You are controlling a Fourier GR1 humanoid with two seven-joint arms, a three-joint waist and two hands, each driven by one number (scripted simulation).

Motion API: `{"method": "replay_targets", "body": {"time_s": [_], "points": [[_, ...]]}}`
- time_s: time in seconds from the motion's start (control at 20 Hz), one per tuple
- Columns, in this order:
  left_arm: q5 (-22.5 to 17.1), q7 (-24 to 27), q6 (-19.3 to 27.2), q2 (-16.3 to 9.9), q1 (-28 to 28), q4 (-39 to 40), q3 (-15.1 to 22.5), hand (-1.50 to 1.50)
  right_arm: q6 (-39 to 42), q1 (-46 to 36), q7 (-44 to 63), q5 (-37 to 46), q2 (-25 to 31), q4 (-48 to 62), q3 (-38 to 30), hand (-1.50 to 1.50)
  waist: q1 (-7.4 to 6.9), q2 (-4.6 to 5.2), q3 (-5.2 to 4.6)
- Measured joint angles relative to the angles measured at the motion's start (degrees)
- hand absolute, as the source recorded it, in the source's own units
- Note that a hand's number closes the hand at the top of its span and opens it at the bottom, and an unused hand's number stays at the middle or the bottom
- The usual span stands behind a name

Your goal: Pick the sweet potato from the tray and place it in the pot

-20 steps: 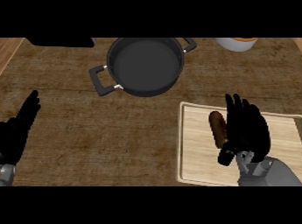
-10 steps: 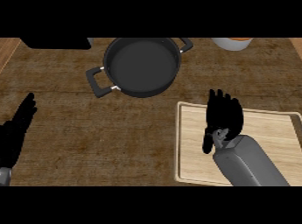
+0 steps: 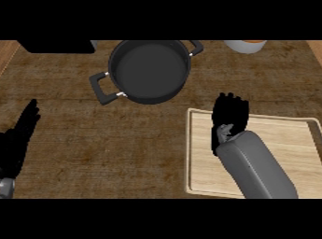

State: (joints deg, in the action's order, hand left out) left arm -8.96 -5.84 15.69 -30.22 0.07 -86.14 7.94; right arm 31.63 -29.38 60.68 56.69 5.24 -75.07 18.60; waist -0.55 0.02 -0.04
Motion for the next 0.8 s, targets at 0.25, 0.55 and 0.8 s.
{"method": "replay_targets", "body": {"time_s": [0.25,0.55,0.8], "points": [[0.4,1.1,-0.7,0.6,1.2,-0.2,-0.8,0.00,0.9,-0.2,-0.2,2.7,-1.4,2.5,-2.0,-1.50,0.14,-0.06,0.00],[0.9,1.5,-2.3,0.8,2.0,0.1,-2.3,0.00,1.0,1.3,-1.3,6.7,-2.4,4.4,-3.6,-1.50,0.29,-0.05,0.02],[1.7,0.7,-3.3,1.6,1.7,-0.1,-3.5,0.00,0.3,1.4,-2.9,9.2,-2.5,7.6,-5.8,-1.50,0.28,-0.04,0.03]]}}
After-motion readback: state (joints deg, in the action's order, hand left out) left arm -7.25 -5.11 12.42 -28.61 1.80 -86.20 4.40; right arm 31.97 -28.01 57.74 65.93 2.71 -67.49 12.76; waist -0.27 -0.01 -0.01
